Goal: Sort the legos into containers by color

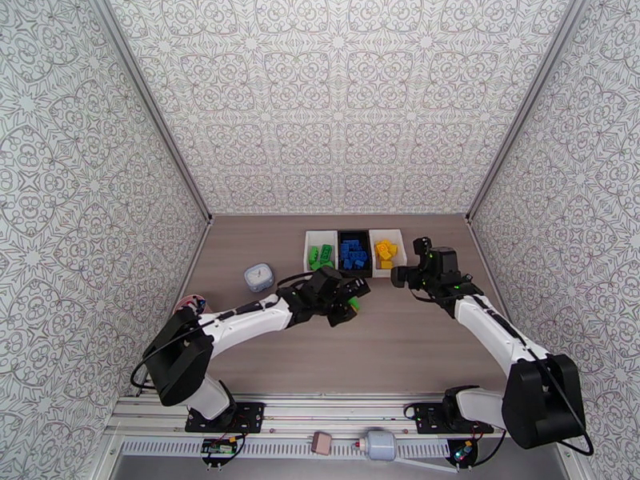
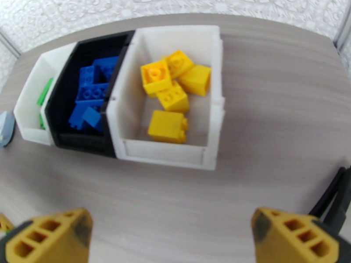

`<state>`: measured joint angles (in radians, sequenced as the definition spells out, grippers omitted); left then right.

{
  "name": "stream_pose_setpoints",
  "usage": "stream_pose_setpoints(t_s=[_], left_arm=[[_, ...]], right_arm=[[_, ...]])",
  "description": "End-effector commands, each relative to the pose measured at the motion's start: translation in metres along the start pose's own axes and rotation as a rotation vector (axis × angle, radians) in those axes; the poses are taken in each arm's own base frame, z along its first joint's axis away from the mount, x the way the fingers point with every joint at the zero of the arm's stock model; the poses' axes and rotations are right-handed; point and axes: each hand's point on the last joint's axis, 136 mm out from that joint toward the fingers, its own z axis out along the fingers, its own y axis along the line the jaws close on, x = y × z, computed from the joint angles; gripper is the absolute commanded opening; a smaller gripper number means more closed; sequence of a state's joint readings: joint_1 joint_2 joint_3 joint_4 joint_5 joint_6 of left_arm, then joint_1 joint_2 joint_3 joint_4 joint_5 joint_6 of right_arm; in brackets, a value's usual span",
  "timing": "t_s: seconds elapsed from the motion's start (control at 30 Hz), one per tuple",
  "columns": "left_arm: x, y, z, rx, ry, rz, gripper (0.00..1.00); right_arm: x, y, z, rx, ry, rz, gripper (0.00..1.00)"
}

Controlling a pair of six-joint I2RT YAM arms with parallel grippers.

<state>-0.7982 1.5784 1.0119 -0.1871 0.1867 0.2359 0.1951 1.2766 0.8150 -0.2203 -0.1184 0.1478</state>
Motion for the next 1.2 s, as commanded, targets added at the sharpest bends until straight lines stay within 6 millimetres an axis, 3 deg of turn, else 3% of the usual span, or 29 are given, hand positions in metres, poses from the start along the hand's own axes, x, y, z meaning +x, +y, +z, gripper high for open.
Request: stream_pose_setpoints(t_s=[0.0,0.13,0.3,0.5,0.67,0.93,1.03,1.17], left_arm=[[-0.018,0.024,-0.013,-0.058,-0.102,-0.094,0.28],[-0.02,0.062,-0.017,-0.171,-0.124,-0.192,0.26],[-0.015,0.127,-0.019,-0.383,-0.121,-0.397,0.25],[-0.01,0.174,0.0,-0.472,-0.066,-0.51,0.26],[-0.01,0.204,0.014,-0.543,-0.013,-0.54,0.26],[-0.001,0.242,0.03,-0.607,0.054,-0.594,0.29],[-0.003,0.25,0.032,-0.609,0.06,-0.609,0.38],[-0.016,0.253,0.025,-0.617,0.027,-0.599,0.64]], right_arm=[[-0.007,0.023,-0.003,-0.064,-0.052,-0.061,1.0],[-0.011,0.052,-0.005,-0.13,-0.088,-0.135,1.0],[-0.017,0.096,-0.007,-0.24,-0.146,-0.239,1.0],[-0.022,0.129,-0.005,-0.332,-0.169,-0.286,1.0],[-0.019,0.139,-0.007,-0.363,-0.167,-0.319,1.0],[-0.013,0.132,-0.012,-0.337,-0.16,-0.319,1.0],[-0.012,0.131,-0.014,-0.333,-0.163,-0.321,1.0],[-0.012,0.129,-0.019,-0.327,-0.17,-0.33,1.0]])
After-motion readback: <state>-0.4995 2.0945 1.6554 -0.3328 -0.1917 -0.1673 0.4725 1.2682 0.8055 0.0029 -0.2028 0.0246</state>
